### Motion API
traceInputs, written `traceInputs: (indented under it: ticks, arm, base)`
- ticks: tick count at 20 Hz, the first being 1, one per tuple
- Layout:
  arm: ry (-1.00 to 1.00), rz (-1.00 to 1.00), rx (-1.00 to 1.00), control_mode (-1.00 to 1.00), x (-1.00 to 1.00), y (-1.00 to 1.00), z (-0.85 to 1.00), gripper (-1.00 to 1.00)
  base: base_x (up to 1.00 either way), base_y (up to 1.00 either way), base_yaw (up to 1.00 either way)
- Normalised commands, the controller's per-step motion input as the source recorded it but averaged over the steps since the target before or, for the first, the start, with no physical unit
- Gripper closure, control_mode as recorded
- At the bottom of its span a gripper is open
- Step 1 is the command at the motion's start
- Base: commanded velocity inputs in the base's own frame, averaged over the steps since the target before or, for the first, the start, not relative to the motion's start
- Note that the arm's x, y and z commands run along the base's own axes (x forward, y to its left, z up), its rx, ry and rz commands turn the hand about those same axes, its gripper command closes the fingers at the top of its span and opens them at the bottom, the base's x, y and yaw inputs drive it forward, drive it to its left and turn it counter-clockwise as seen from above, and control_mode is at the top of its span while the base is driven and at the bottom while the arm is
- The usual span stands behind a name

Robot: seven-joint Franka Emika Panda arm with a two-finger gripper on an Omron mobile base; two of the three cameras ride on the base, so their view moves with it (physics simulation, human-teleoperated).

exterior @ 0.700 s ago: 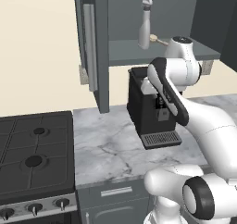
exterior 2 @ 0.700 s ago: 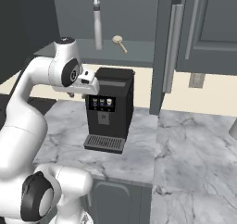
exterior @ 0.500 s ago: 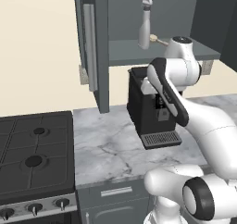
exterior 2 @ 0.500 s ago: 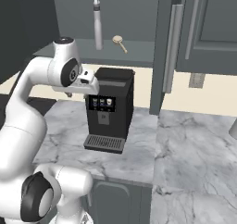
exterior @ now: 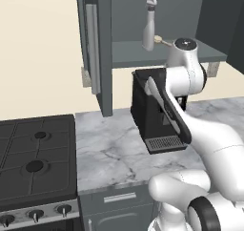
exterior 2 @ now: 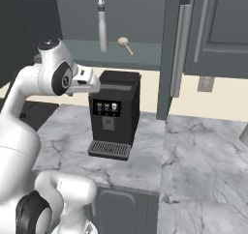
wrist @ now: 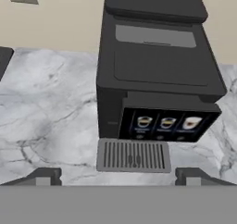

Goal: Locate and retrieve the spray and dish brush from the cabinet. Place them next to the sink.

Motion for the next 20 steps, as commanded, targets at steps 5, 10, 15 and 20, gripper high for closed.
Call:
traceInputs:
  ticks: [5, 10, 15, 20]
  arm:
    - [-0.12, -0.02, 0.01, -1.0, -0.13, -0.03, 0.39, -1.0]
    - [-0.11, -0.01, 0.03, -1.0, -0.21, -0.1, 0.5, -1.0]
    - [-0.1, -0.01, 0.03, -1.0, -0.2, -0.1, 0.52, -1.0]
    - [-0.13, -0.01, 0.03, -1.0, -0.04, -0.07, 0.47, -1.0]
  base:
    - [0.0, 0.0, 0.0]
    - [0.0, 0.0, 0.0]
    - [0.0, 0.0, 0.0]
    - [0.0, 0.0, 0.0]
